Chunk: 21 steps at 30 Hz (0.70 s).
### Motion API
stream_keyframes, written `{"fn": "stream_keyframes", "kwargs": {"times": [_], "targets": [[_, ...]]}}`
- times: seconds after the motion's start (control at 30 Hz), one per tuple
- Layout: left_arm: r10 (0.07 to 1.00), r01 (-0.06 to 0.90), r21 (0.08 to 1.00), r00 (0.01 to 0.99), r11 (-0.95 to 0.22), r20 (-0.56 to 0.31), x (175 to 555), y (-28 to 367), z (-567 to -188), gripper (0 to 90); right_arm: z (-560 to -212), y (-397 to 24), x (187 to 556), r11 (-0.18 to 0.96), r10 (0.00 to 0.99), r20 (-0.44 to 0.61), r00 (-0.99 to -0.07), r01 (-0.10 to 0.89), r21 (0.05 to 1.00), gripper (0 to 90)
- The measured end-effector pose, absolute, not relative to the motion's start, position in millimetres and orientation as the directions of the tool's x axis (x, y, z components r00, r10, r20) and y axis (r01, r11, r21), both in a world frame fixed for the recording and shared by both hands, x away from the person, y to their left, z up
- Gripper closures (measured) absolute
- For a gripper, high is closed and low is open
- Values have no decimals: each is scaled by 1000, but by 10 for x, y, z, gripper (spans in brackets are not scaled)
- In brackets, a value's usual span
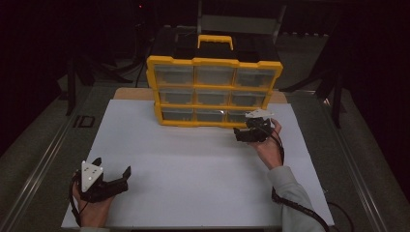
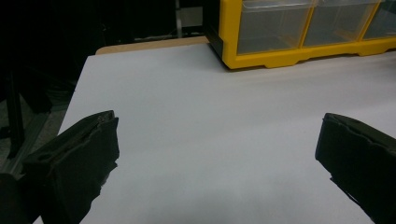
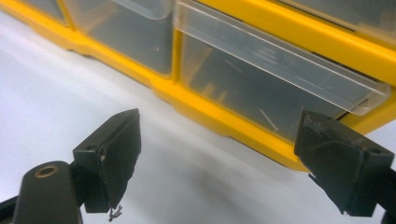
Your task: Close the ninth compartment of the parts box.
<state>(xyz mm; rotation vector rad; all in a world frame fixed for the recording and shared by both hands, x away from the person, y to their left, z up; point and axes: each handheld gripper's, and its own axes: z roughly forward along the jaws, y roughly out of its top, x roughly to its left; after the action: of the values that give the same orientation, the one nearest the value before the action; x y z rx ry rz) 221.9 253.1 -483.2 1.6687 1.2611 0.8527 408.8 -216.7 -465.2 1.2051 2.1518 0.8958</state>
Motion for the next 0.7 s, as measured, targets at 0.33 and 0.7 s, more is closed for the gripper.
{"fn": "stream_keyframes", "kwargs": {"times": [0.33,0.7], "targets": [[966,384,915,258,-124,22,2213,2529,-4833,3,-4603,-2244,3946,375,863,-80,-498,529,761,122],[966,384,915,258,-124,23,2216,2530,-4833,3,-4621,-2458,3752,327,862,-17,-506,530,782,115]]}}
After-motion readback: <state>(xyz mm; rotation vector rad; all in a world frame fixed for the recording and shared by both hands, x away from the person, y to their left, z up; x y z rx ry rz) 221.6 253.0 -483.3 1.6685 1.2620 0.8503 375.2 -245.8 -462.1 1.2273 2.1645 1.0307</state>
